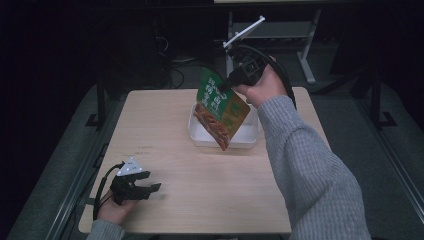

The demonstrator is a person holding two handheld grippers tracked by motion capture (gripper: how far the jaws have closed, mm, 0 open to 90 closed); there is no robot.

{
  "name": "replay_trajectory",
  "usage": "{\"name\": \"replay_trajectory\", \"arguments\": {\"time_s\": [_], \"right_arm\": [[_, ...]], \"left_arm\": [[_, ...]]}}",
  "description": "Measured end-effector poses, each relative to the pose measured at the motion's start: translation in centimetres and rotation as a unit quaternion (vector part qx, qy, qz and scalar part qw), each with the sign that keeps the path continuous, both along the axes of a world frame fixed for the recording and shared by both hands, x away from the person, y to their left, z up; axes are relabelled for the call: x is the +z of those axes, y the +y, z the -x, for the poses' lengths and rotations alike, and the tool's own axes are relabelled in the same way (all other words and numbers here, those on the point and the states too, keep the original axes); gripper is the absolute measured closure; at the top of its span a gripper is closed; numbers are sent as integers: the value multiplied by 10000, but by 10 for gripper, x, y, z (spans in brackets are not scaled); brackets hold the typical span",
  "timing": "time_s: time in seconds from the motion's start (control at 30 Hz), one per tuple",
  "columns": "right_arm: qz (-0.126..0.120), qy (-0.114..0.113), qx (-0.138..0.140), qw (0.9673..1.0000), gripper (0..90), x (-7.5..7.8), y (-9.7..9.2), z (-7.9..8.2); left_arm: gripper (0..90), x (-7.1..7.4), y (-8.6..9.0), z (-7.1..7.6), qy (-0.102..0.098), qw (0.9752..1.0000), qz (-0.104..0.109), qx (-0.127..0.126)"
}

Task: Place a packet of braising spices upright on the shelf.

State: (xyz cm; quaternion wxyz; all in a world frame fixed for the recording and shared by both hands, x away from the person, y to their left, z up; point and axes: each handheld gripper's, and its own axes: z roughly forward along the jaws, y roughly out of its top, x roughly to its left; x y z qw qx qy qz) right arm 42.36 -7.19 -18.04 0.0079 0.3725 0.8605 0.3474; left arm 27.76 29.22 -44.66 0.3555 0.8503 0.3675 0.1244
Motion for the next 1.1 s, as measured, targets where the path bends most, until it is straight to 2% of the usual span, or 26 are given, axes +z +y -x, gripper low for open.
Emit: {"name": "replay_trajectory", "arguments": {"time_s": [0.4,0.7,1.1], "right_arm": [[165,23,-227,9996,900,-3,10,-35],[338,19,-386,9987,900,-13,15,-47],[377,7,-493,9981,900,-19,22,-57]], "left_arm": [[351,1,1,0,-3,10000,67,18],[351,1,1,0,-26,10000,60,23],[351,2,1,0,-57,10000,76,6]]}}
